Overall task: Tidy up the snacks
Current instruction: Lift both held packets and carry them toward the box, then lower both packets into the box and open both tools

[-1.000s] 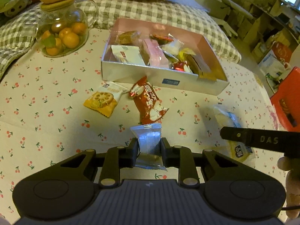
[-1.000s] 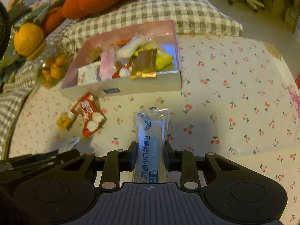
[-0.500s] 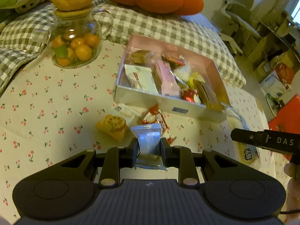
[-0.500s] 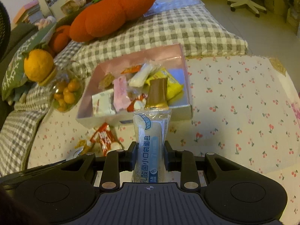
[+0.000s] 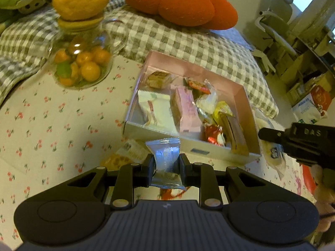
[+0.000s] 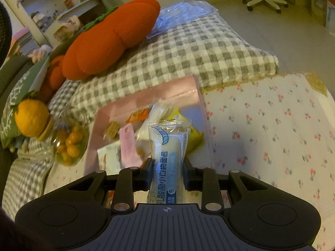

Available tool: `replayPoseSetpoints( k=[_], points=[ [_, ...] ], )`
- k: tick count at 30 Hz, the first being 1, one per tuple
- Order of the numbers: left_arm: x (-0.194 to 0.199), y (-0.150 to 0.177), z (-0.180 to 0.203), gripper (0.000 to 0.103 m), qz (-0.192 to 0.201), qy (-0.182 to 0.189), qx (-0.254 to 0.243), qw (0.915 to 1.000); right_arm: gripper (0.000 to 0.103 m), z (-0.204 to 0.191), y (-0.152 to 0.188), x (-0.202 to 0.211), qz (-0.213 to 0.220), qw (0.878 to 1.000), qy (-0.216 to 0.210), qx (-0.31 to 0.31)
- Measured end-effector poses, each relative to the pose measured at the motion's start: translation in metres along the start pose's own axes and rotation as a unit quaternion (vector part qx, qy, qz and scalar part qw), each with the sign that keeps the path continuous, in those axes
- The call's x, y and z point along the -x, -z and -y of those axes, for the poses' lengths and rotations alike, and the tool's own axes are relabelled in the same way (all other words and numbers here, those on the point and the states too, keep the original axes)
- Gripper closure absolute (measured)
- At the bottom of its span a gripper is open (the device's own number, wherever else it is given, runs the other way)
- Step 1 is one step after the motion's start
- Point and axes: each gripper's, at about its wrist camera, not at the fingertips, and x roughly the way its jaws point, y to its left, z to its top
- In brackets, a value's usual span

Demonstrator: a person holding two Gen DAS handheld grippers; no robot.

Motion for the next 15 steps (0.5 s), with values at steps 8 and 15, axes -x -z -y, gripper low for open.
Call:
replayPoseSetpoints(
  k=[8,15],
  points=[
    [-0.022,-0.019,0.009,0.08,0.0,-0.006,-0.009,0.9999,0.076,0.015,-0.022,-0.034,0.011,1.0,-0.011,0.0],
    [-0.042,-0.04,0.018,0.08,0.01,-0.019,-0.028,0.9994,0.075,0.021,-0.033,-0.053,0.027,0.999,-0.013,0.01]
  ],
)
